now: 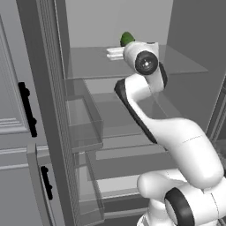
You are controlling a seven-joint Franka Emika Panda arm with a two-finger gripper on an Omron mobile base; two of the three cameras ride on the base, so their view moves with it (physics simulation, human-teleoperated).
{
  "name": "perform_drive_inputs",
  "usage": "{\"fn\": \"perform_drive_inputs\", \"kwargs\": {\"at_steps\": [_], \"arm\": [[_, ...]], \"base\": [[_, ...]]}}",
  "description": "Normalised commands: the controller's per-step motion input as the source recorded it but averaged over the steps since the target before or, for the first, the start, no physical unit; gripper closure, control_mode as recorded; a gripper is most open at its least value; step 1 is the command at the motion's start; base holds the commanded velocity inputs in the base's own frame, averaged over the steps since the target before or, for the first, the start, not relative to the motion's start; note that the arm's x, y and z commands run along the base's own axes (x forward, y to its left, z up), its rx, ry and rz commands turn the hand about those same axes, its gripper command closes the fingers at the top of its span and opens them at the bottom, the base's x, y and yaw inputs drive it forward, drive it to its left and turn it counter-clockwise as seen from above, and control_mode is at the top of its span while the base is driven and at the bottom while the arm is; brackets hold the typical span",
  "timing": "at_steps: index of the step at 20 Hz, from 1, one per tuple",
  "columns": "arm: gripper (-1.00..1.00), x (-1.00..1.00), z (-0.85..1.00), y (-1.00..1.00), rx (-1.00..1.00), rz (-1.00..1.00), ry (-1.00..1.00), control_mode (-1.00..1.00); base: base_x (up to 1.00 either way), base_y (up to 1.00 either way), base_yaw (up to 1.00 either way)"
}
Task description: Place one avocado and one chicken drumstick in each tupperware on the nearby counter, to pack two identical lunches.
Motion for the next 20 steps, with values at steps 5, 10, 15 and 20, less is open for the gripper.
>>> {"fn": "perform_drive_inputs", "kwargs": {"at_steps": [5, 10, 15, 20], "arm": [[1.0, -1.0, 0.18, -0.39, 0.05, -0.05, 0.05, -1.0], [1.0, -1.0, 0.0, -0.26, 0.0, -0.01, 0.33, -1.0], [1.0, -1.0, -0.55, -0.08, 0.0, 0.0, 0.53, -1.0], [1.0, -0.91, -1.0, -0.12, -0.01, 0.0, 0.62, -1.0]], "base": [[0.0, 0.0, 0.0], [0.0, 0.0, 0.0], [0.0, 0.0, 0.0], [0.0, 0.0, 0.0]]}}
